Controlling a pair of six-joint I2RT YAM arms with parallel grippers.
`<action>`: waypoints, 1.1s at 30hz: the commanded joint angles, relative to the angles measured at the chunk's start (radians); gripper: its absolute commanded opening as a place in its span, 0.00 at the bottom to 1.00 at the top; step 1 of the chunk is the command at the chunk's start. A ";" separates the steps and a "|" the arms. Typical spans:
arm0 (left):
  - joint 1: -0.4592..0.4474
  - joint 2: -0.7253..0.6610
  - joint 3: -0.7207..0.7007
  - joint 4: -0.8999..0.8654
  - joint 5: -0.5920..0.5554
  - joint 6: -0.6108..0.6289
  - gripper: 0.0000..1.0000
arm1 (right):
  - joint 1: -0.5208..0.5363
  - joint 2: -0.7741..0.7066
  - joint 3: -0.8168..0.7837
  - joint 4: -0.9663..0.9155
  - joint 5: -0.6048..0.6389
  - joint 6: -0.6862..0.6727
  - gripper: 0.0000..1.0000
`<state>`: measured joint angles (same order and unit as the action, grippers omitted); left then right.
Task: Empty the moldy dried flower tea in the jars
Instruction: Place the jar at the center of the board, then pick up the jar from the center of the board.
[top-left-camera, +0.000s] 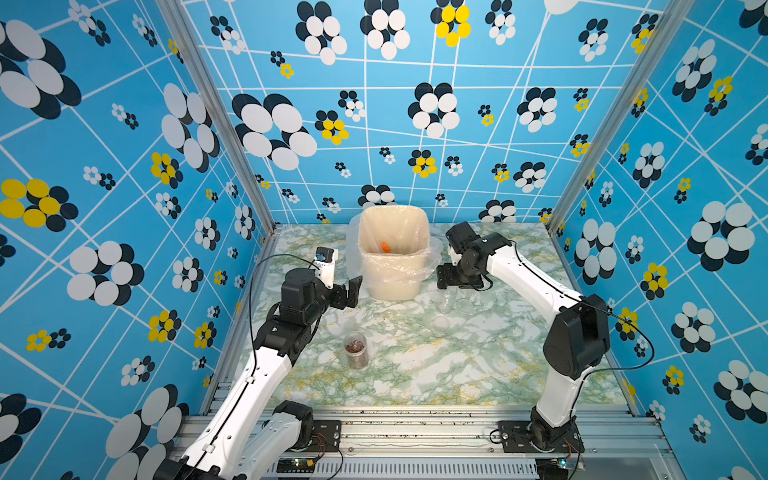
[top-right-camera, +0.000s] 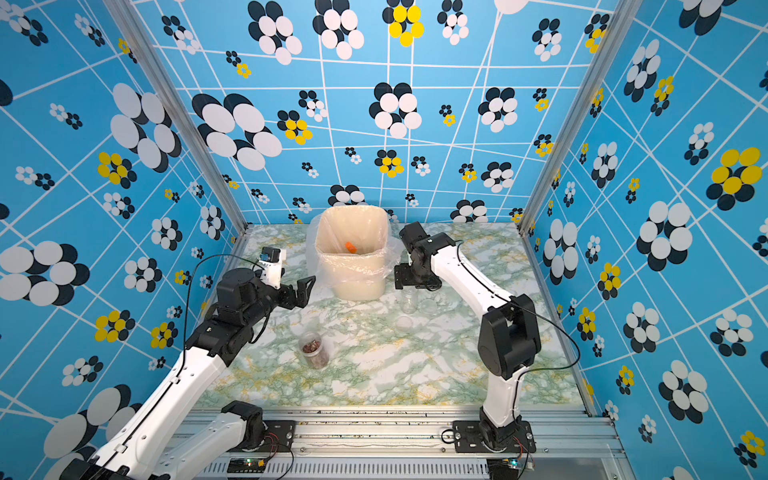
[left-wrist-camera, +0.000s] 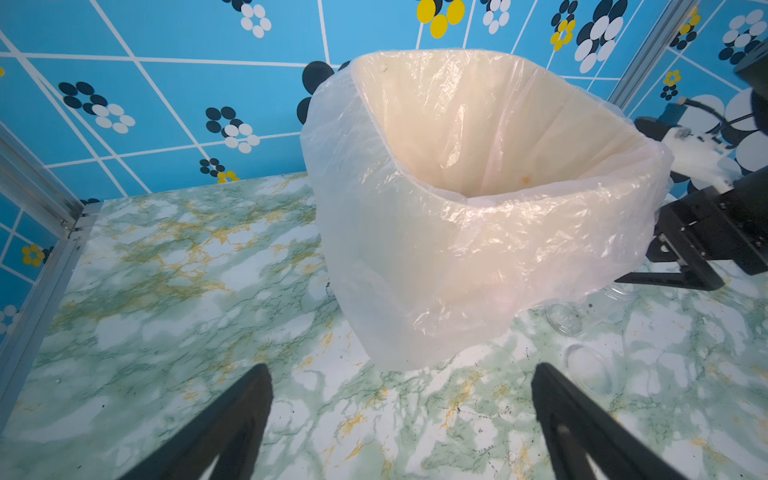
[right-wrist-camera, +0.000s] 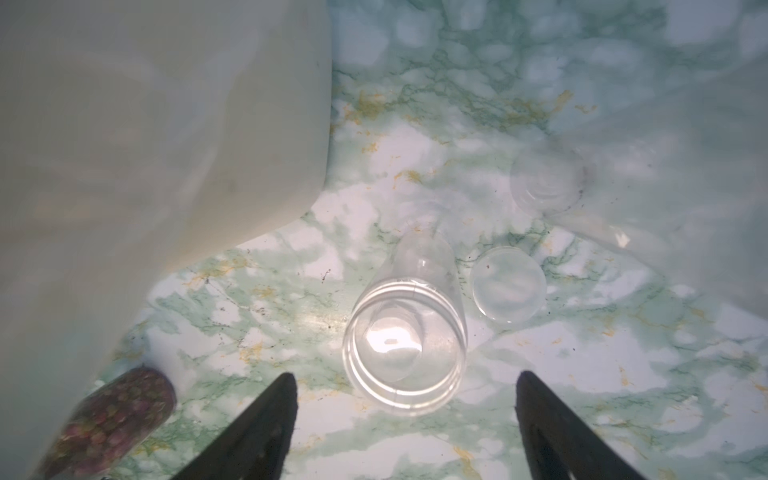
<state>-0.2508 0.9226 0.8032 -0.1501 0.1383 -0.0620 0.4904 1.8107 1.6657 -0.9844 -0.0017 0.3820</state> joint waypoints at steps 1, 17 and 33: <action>-0.005 -0.024 -0.021 0.018 -0.014 0.014 1.00 | 0.010 -0.103 -0.042 0.003 0.006 0.035 0.86; 0.001 -0.103 -0.014 -0.049 -0.012 -0.097 0.99 | 0.133 -0.498 -0.353 0.386 -0.108 -0.007 0.87; 0.188 -0.092 0.013 -0.286 0.169 -0.166 1.00 | 0.426 -0.275 -0.383 0.761 -0.289 -0.286 0.85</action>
<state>-0.0906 0.8387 0.8051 -0.3988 0.2588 -0.2039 0.8837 1.4979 1.2999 -0.3351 -0.2253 0.1806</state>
